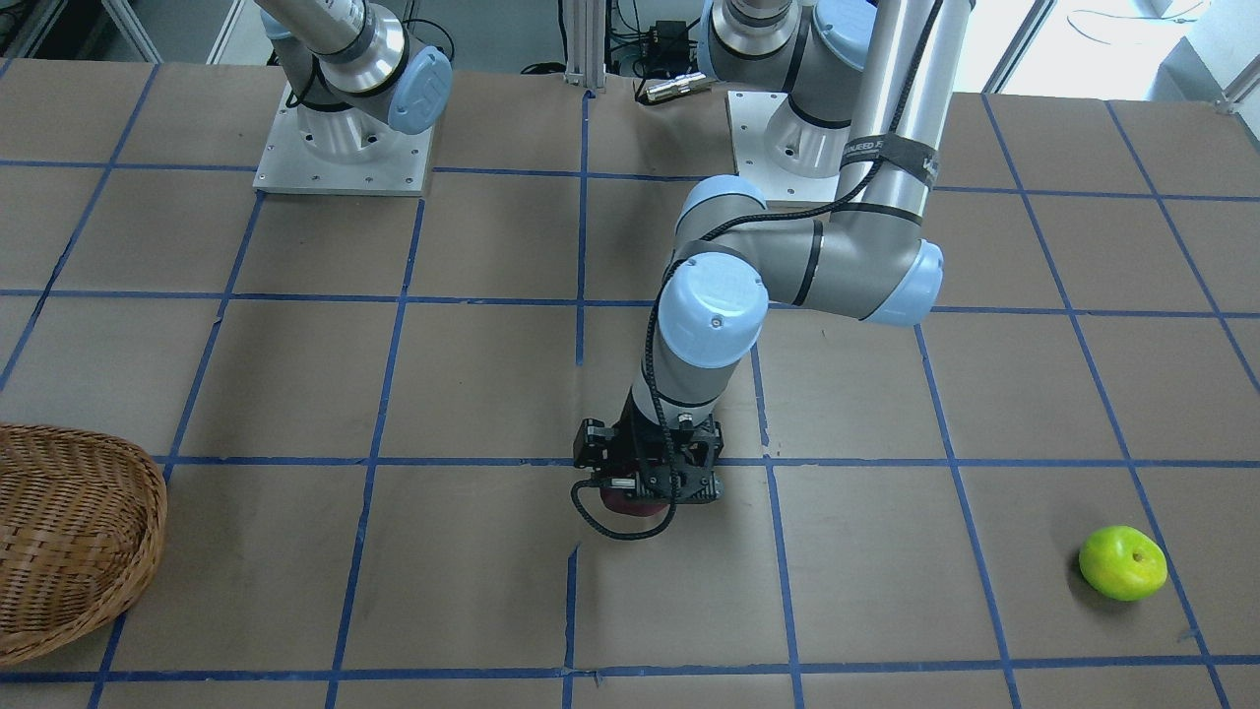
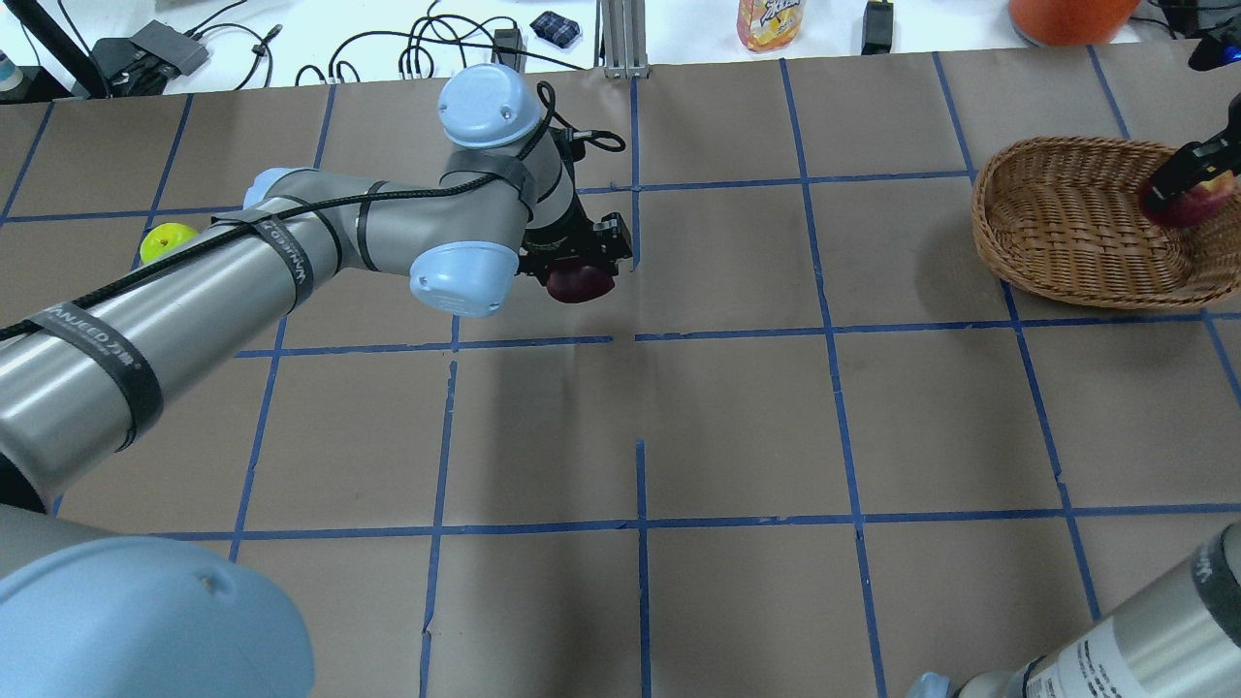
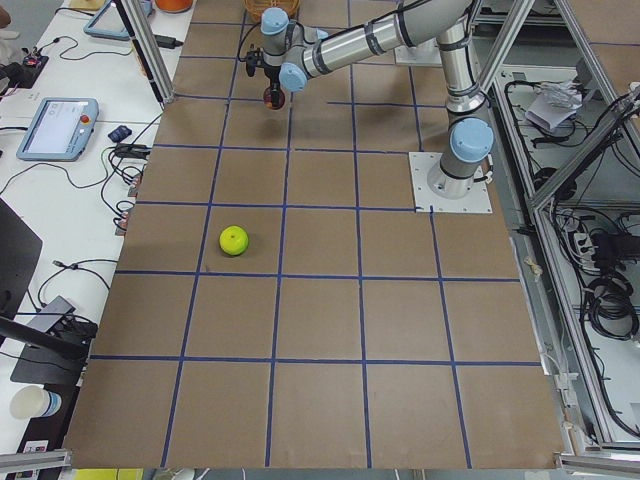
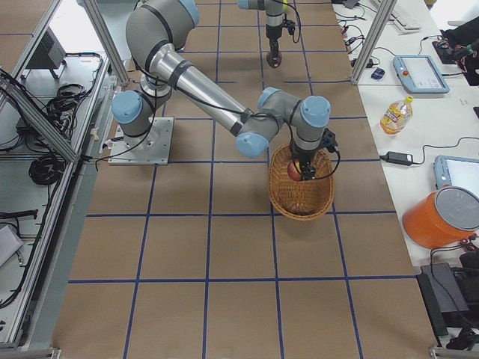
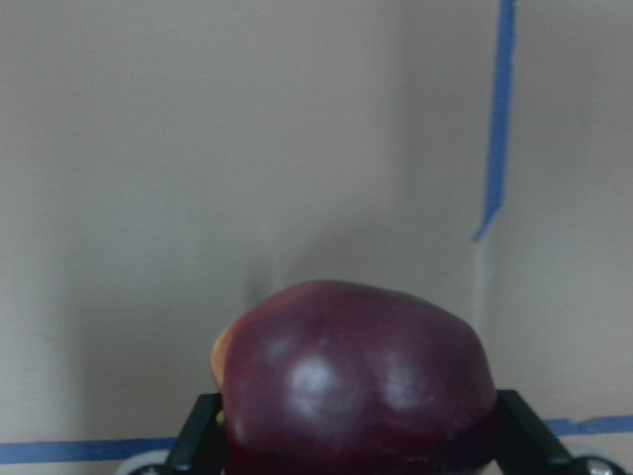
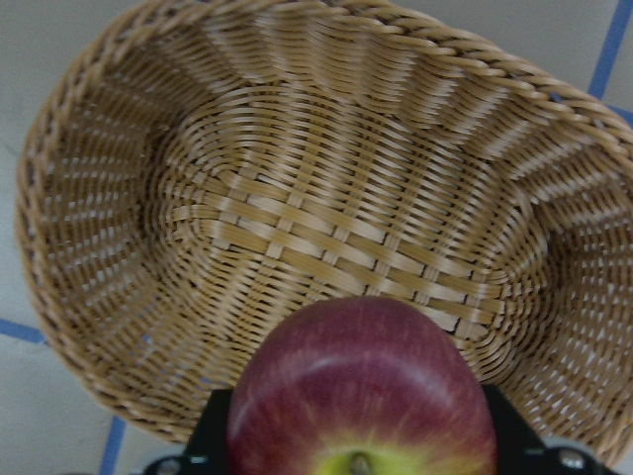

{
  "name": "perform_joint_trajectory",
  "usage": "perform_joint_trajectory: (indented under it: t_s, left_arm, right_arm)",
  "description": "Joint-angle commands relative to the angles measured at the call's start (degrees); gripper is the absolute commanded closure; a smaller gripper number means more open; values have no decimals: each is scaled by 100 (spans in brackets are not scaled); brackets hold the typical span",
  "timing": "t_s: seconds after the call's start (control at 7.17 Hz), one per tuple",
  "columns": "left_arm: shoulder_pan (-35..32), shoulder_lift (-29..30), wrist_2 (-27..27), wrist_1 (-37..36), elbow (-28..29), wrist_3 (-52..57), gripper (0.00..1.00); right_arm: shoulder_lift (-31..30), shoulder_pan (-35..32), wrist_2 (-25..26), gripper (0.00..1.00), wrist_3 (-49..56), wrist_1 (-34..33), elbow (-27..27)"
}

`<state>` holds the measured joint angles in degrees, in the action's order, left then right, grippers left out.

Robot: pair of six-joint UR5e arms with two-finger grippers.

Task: Put all apples into basket
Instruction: 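Release the apple into the basket while the left sets the dark apple down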

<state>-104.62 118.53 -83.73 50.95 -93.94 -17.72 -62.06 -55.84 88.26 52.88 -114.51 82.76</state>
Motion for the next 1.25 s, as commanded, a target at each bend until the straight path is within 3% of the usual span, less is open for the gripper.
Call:
perform_joint_trajectory:
  t_s: [0.0, 0.14, 0.28, 0.56, 0.7, 0.98, 1.12]
  left_arm:
    - [-226, 205, 23, -7, 78, -458, 58]
    - [-330, 249, 14, -24, 61, -870, 27]
    - [-392, 267, 14, -24, 95, -1013, 0]
    - [-306, 119, 128, 63, 183, -1006, 0]
    - [-79, -73, 146, 455, 253, -919, 0]
    - [919, -591, 50, 1656, 306, 471, 0]
    - [1691, -898, -107, 2116, 315, 1428, 0]
  right_arm:
    - [448, 222, -19, 74, 346, -545, -40]
    - [545, 223, -28, 23, 250, -563, -23]
    - [555, 223, -36, 0, 223, -581, -23]
    - [520, 232, 16, 0, 232, -529, -84]
    - [485, 223, 16, 0, 232, -485, -85]
    - [188, 136, 8, 0, -64, -354, -67]
    - [-136, -161, -71, 0, -911, 230, -58]
